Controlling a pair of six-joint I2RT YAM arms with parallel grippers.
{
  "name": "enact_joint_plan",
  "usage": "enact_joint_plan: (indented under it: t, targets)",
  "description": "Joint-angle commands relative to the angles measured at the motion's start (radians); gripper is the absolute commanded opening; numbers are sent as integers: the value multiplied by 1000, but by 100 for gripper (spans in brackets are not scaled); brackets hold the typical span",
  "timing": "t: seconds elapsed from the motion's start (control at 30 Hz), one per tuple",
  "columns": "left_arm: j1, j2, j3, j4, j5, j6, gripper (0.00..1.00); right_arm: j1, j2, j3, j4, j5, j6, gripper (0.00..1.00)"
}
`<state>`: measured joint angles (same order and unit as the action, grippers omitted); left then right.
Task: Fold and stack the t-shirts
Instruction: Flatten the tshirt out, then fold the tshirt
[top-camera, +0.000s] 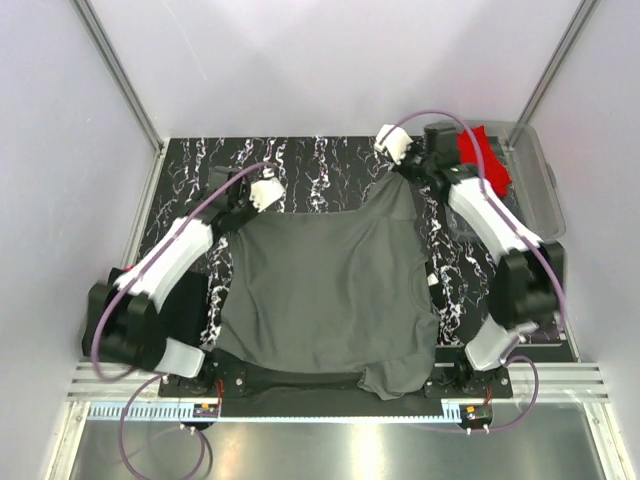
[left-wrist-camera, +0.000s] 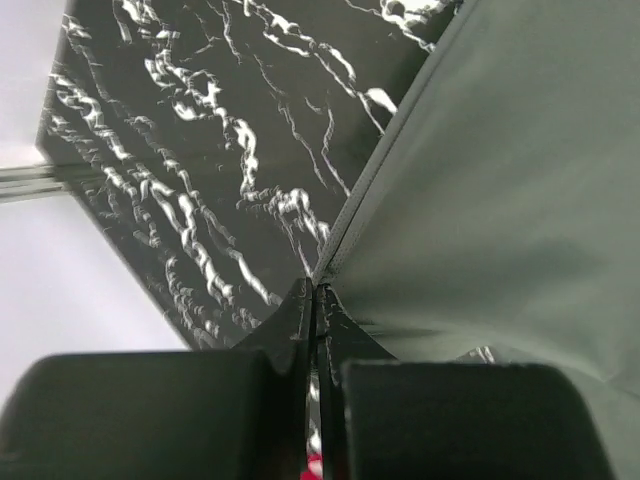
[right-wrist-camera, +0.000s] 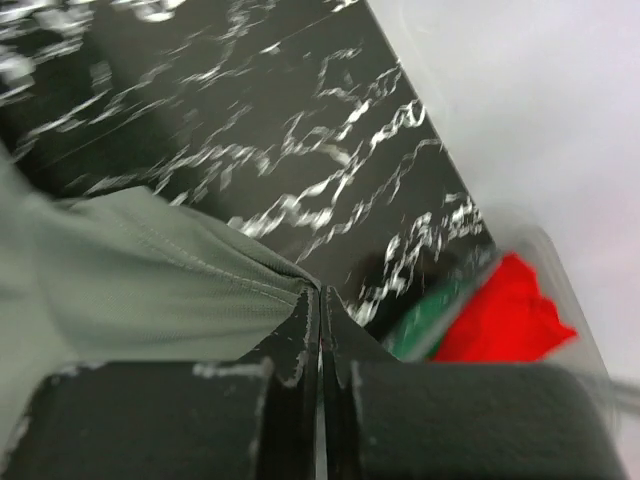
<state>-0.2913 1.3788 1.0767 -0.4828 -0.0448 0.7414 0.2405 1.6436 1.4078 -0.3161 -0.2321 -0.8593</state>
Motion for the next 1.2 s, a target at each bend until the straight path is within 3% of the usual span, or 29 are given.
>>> enact_joint_plan:
  t: [0.0, 0.13, 0.37, 0.73, 0.97, 1.17]
  targets:
    - [46, 187, 135, 207, -15, -16, 0, -26, 183, 198, 176, -16, -9, 0]
    - [76, 382, 270, 249, -55, -27, 0, -36, 449, 400, 203, 17, 0, 0]
    - [110, 649, 486, 337, -121, -31, 0, -49, 748, 736, 210, 108, 46, 0]
    - [130, 864, 729, 455, -142, 30, 0, -53, 982, 1083, 204, 140, 74, 0]
    - [129, 931, 833, 457, -148, 27, 0, -63, 963, 1041, 203, 165, 80, 0]
    - [129, 855, 784, 460, -141, 18, 0, -67, 863, 926, 196, 159, 103, 0]
